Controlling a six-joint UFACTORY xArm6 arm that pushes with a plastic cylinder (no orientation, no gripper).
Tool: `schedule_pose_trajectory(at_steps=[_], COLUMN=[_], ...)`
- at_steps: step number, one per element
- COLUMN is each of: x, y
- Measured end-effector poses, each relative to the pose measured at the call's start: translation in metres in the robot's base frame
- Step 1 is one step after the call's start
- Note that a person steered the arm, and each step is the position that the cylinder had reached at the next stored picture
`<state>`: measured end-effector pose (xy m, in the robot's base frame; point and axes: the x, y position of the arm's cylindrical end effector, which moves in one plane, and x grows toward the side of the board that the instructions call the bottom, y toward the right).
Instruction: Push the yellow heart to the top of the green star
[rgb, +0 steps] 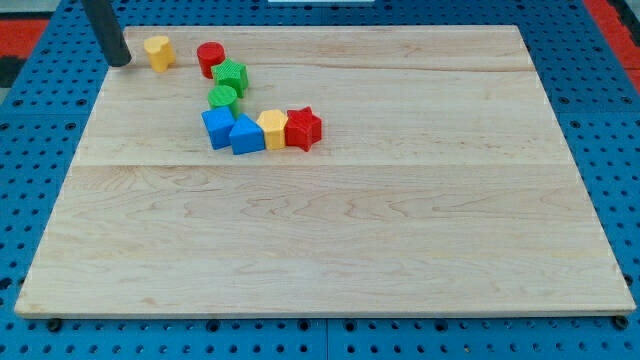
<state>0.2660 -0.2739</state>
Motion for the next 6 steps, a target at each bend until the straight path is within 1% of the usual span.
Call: schedule_pose_trajectory(at_steps=[1,2,3,4,5,6], x=[0.002,-0.002,-0.015,-0.042,0.000,0.014], y=[0.012,0.051,0.024,0.064,0.124,0.161])
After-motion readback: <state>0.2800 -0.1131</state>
